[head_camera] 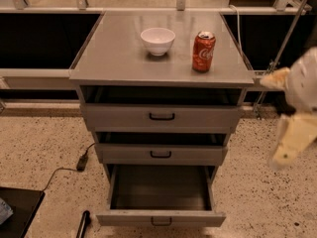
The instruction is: Close bottom drawer
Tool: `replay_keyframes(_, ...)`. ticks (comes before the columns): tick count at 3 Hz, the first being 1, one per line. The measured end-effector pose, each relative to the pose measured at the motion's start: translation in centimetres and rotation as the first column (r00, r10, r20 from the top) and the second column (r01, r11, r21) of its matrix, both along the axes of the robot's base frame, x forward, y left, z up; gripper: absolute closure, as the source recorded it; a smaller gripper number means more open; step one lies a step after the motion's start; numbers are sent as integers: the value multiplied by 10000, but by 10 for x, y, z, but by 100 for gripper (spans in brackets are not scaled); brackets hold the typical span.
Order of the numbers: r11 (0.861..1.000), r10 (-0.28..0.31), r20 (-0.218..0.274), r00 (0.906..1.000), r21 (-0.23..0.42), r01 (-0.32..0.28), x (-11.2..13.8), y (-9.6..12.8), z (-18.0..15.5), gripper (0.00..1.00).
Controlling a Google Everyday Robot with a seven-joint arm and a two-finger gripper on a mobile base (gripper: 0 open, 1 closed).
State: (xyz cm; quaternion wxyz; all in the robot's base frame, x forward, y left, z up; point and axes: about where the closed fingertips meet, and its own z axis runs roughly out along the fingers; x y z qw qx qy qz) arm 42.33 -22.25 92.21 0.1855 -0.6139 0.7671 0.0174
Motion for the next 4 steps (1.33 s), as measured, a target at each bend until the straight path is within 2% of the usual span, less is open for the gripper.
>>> replay_keyframes(1,9774,205,-749,9970,2114,-42,-21,-8,-112,0)
replay_keyframes(2,8887,388,-1807,9828,4558,487,-71,-14,-211,0)
replay_keyframes(3,8546,630,-1780,9820,5179,391,-79,-21,-242,0)
replay_keyframes(4,8543,631,-1779,9820,5183,390,-79,-21,-242,0)
